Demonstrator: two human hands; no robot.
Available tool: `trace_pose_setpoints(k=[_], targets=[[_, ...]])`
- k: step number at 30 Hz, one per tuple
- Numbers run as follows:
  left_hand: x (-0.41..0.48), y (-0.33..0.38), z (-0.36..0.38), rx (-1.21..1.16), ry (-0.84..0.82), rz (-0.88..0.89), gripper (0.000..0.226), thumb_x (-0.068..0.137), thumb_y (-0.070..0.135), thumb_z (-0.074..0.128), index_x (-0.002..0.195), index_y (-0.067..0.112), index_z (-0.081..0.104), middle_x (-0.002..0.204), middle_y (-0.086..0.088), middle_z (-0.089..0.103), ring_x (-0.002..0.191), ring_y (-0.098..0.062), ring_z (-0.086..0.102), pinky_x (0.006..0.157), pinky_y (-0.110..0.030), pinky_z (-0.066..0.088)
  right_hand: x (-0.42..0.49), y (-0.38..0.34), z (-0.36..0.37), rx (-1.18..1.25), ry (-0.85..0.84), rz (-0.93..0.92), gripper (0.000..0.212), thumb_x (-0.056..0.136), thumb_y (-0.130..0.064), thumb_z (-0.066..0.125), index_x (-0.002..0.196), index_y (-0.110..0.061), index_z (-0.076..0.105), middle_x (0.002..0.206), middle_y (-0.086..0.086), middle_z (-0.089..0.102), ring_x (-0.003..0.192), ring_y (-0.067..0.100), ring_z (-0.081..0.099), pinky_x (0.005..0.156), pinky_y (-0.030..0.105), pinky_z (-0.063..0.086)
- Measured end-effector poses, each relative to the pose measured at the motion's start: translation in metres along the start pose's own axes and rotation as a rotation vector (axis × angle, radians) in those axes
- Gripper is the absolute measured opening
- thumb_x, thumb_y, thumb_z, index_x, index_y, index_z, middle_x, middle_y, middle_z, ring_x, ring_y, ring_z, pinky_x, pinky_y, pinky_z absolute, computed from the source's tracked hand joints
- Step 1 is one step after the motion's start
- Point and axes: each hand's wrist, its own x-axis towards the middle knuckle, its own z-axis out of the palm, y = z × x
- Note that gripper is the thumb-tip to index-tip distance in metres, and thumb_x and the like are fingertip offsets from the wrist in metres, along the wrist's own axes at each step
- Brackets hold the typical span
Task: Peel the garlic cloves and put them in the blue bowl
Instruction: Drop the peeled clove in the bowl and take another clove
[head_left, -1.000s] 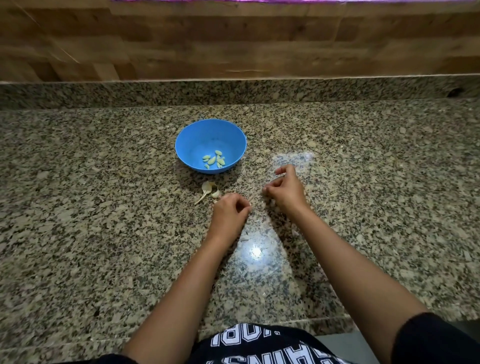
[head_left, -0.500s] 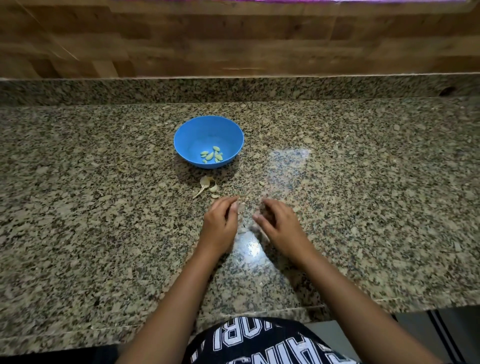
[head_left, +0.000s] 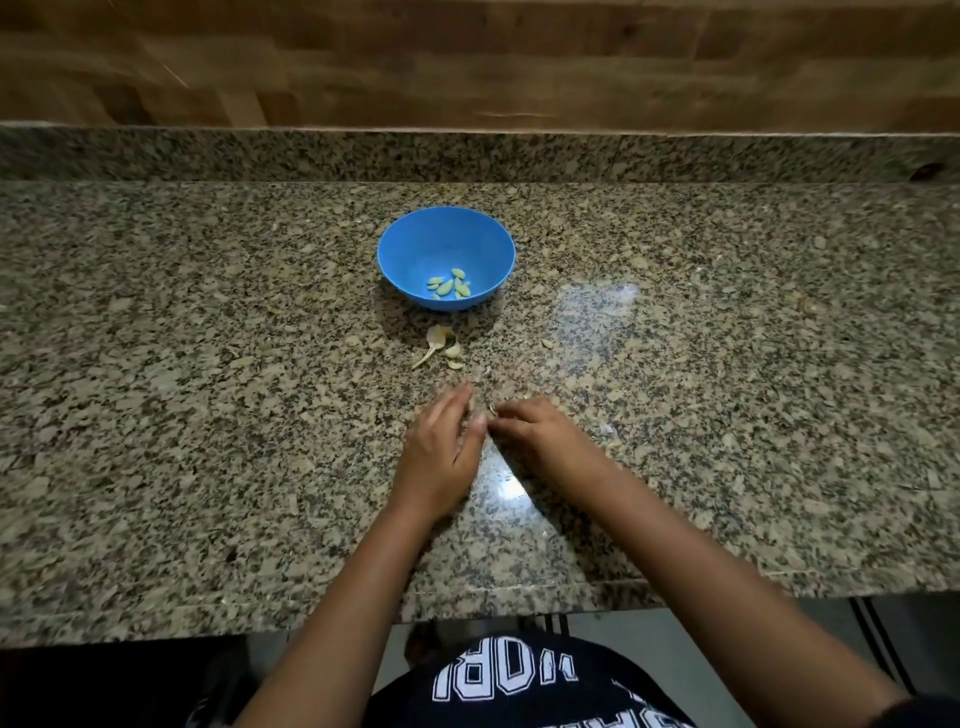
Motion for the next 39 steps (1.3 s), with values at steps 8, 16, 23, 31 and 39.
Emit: trace_pose_setpoints(k=[8, 16, 23, 31, 39], targets=[[0.0, 0.006, 0.013, 0.58, -0.283, 0.069, 0.113, 0.069, 0.088, 0.006, 0.145, 0.01, -0.022, 0.153, -0.007, -0.026, 0.143, -0.019, -0.02, 0.118, -0.038, -0.009, -0.013, 0.01, -0.009, -0.043, 0.174, 0.096, 0.021, 0.085, -0.014, 0.062, 0.104, -0.01, 0.068, 0.104, 0.001, 0.062, 0.098, 0.012, 0.049, 0.081, 0.014, 0.031], [0.053, 0.034, 0.04, 0.562, -0.346, 0.175, 0.114, 0.07, 0.088, 0.004, 0.147, 0.006, -0.013, 0.155, -0.013, -0.018, 0.144, -0.024, -0.016, 0.119, -0.04, -0.004, -0.042, 0.028, -0.032, 0.432, 0.557, 0.487, 0.023, 0.088, 0.002, 0.055, 0.106, -0.005, 0.068, 0.103, 0.005, 0.067, 0.084, 0.008, 0.06, 0.069, 0.004, 0.045], [0.052, 0.076, 0.076, 0.46, -0.437, 0.432, 0.093, 0.083, 0.075, 0.013, 0.151, 0.012, 0.001, 0.159, -0.005, 0.002, 0.146, -0.017, 0.0, 0.119, -0.035, 0.003, -0.066, 0.05, -0.043, 0.596, 0.7, 0.616, 0.021, 0.089, 0.0, 0.056, 0.102, -0.009, 0.07, 0.101, 0.001, 0.069, 0.086, 0.004, 0.063, 0.074, 0.012, 0.052], [0.034, 0.072, 0.081, 0.128, -0.208, 0.564, 0.029, 0.091, 0.017, 0.06, 0.116, 0.003, 0.065, 0.115, -0.012, 0.065, 0.107, -0.026, 0.057, 0.093, -0.032, 0.044, -0.078, 0.061, -0.046, 0.645, 0.671, 0.665, 0.019, 0.09, -0.001, 0.056, 0.098, -0.011, 0.07, 0.096, -0.001, 0.068, 0.074, -0.001, 0.06, 0.057, 0.007, 0.047], [0.012, 0.065, 0.07, 0.187, -0.076, 0.472, 0.008, 0.085, 0.003, 0.064, 0.091, 0.0, 0.068, 0.088, -0.011, 0.061, 0.084, -0.025, 0.054, 0.069, -0.032, 0.047, -0.069, 0.052, -0.049, 0.693, 0.525, 0.604, 0.021, 0.089, 0.003, 0.055, 0.098, -0.008, 0.07, 0.097, 0.003, 0.069, 0.085, 0.028, 0.068, 0.075, 0.037, 0.058]])
